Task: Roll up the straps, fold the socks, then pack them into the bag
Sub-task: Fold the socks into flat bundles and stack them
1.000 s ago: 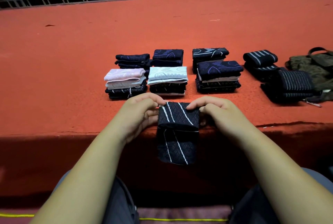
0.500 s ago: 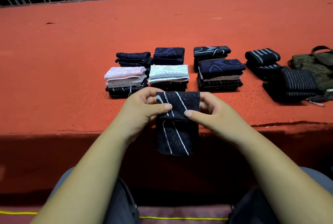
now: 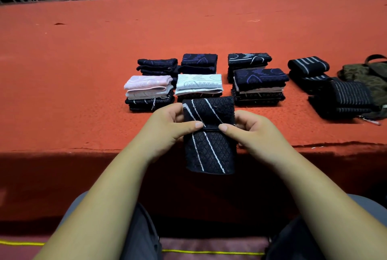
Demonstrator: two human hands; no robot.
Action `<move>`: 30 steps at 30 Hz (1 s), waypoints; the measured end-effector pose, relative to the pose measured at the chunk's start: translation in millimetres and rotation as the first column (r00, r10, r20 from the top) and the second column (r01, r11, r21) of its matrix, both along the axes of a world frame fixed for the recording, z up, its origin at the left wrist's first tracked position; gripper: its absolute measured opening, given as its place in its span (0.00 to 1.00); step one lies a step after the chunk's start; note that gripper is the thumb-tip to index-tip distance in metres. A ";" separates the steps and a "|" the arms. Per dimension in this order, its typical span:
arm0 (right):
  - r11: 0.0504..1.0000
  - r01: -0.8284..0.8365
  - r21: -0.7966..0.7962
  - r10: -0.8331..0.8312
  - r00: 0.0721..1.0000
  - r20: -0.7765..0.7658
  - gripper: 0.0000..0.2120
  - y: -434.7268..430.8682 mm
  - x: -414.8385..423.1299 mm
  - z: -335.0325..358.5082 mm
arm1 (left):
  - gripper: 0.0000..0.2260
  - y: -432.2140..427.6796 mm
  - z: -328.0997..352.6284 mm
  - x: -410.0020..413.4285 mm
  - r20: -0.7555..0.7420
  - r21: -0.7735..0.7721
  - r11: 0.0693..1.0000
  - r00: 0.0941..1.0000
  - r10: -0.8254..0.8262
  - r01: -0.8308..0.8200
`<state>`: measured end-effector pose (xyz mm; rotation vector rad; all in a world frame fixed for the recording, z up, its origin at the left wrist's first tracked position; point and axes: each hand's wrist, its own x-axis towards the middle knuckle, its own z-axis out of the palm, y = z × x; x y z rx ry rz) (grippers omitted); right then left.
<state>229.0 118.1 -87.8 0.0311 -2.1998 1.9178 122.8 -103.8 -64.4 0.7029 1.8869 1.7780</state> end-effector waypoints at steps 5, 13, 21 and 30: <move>0.999 -0.013 0.034 0.012 0.999 0.032 0.08 3.6 -0.8 2.0 | 0.14 2.7 -0.1 0.5 0.005 0.039 0.998 0.999 0.041 -0.041; 0.996 0.036 -0.075 -0.032 0.998 0.049 0.08 4.3 -1.3 4.7 | 0.19 2.3 -5.3 -3.6 0.033 0.045 0.998 0.999 -0.042 0.040; 0.986 -0.002 -0.167 0.007 1.000 0.027 0.10 9.5 2.1 10.6 | 0.17 9.6 -9.6 -7.2 0.193 0.181 0.984 0.981 -0.035 0.000; 0.987 0.115 -0.109 -0.107 0.991 0.078 0.23 7.2 7.9 15.8 | 0.16 12.2 -3.0 -0.2 0.312 0.045 0.999 0.950 0.011 -0.026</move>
